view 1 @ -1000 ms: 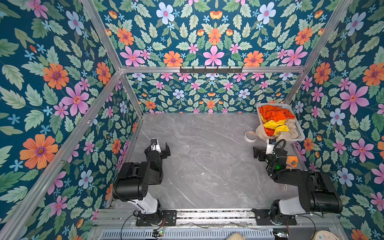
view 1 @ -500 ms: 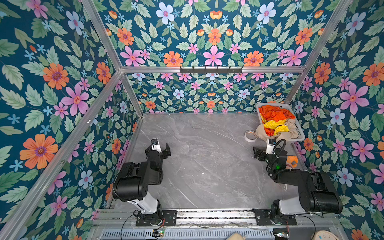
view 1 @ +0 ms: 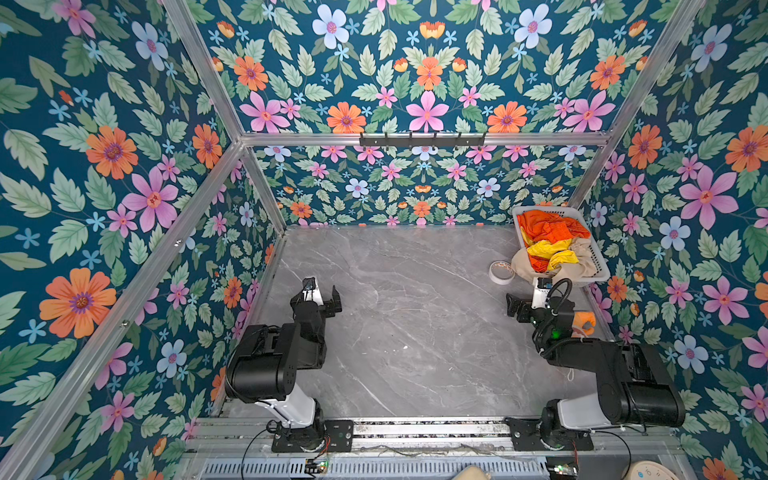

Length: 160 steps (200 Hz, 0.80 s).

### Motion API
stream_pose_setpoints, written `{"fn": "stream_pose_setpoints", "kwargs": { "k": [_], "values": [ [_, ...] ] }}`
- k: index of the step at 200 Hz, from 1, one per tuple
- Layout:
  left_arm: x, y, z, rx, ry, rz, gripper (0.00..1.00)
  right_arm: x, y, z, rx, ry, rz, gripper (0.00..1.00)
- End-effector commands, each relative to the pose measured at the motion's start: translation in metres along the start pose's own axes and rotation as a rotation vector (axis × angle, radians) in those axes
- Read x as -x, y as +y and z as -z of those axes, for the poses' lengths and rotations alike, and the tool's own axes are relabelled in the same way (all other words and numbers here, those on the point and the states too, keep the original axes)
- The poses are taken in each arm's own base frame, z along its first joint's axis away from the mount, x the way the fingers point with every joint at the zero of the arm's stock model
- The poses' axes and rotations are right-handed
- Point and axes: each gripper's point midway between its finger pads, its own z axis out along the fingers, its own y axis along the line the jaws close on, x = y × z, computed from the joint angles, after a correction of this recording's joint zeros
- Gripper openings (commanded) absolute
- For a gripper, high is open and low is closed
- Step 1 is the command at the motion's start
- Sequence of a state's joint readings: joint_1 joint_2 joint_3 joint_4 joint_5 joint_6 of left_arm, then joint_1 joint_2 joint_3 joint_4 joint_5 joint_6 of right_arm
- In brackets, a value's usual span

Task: Fold and stack the shorts
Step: 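Reach the right gripper into the white basket toward the orange shorts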

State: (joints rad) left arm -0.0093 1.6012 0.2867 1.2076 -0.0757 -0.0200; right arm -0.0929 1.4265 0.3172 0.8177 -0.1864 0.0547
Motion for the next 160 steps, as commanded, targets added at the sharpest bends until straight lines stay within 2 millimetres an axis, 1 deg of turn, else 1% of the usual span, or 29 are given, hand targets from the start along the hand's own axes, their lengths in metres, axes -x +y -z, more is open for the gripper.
{"fn": "stream_pose_setpoints", "kwargs": {
  "k": [1,5,16,36,49,62,72,82,93,105,124,140,160],
  "values": [
    [0.013,0.002,0.004,0.01,-0.028,-0.003,1.0,0.026,0.001,0.004,-0.013,0.016,-0.014,0.99],
    [0.015,0.003,0.004,0.013,-0.024,-0.001,1.0,0.028,0.0,0.006,-0.03,0.052,-0.032,0.99],
    [0.023,0.003,0.007,0.016,-0.012,0.0,1.0,0.044,-0.003,0.015,-0.073,0.104,-0.099,0.99],
    [0.041,-0.001,0.013,-0.012,0.016,0.044,0.96,0.068,0.002,0.036,-0.084,0.154,-0.14,0.99],
    [0.056,-0.013,0.019,-0.075,0.028,0.08,0.9,0.086,0.001,0.051,-0.125,0.16,-0.211,0.99],
    [0.068,-0.021,0.023,-0.108,0.064,0.121,0.88,0.104,0.002,0.065,-0.148,0.171,-0.251,0.99],
    [0.076,-0.028,0.024,-0.133,0.106,0.146,0.86,0.119,0.005,0.072,-0.149,0.177,-0.262,0.99],
    [0.082,-0.039,0.026,-0.185,0.15,0.156,0.84,0.135,0.007,0.075,-0.149,0.189,-0.266,0.99],
    [0.091,-0.048,0.028,-0.224,0.177,0.154,0.83,0.148,0.005,0.074,-0.16,0.213,-0.278,0.99],
    [0.099,-0.053,0.029,-0.234,0.188,0.171,0.83,0.156,-0.002,0.07,-0.179,0.252,-0.309,0.99],
    [0.11,-0.059,0.031,-0.263,0.178,0.182,0.83,0.173,-0.014,0.056,-0.199,0.285,-0.347,0.99],
    [0.113,-0.061,0.03,-0.265,0.178,0.187,0.83,0.186,-0.025,0.042,-0.234,0.306,-0.358,0.99],
    [0.109,-0.064,0.025,-0.27,0.2,0.188,0.83,0.195,-0.046,0.026,-0.292,0.336,-0.408,0.99]
  ]
}}
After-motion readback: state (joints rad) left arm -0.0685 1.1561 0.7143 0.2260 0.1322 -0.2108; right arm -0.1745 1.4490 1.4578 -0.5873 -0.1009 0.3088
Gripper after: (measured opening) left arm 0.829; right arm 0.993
